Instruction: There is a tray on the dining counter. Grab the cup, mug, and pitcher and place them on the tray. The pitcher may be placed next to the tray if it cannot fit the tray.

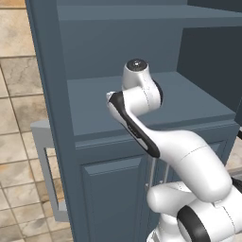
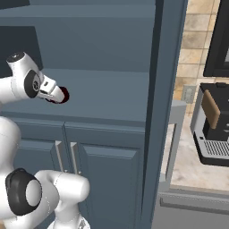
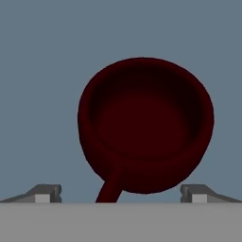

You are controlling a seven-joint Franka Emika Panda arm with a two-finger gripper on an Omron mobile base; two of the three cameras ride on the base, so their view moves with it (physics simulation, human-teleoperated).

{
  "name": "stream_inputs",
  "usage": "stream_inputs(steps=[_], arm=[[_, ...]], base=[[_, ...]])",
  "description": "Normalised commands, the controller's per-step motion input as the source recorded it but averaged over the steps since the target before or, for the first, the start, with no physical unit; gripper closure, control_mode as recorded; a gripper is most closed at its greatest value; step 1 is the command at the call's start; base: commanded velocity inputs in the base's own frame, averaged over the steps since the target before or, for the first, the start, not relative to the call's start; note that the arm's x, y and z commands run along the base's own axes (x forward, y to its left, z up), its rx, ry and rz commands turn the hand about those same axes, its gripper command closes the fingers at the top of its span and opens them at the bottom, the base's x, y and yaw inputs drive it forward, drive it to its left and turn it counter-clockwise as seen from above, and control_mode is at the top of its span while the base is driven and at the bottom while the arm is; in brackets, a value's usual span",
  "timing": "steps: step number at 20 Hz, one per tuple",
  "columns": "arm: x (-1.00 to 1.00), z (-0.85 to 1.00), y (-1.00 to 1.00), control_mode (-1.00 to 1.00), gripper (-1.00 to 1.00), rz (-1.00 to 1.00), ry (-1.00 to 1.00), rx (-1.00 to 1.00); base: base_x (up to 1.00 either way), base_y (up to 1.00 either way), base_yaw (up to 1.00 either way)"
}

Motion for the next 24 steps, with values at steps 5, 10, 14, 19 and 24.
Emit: stream_inputs(steps=[5,10,14,19,24], arm=[[0.00,0.00,0.00,-1.00,-1.00,-0.07,-0.02,0.00],[0.00,0.00,-0.03,-1.00,-1.00,-0.02,-0.02,0.00],[0.00,0.00,-0.12,-1.00,-1.00,0.00,0.00,0.00],[0.00,0.00,-0.12,-1.00,-1.00,0.00,0.00,0.00],[0.00,0.00,-0.02,-1.00,-1.00,-0.02,0.00,0.00]], base=[[0.00,0.00,0.00],[0.00,0.00,0.00],[0.00,0.00,0.00],[0.00,0.00,0.00],[0.00,0.00,0.00]])
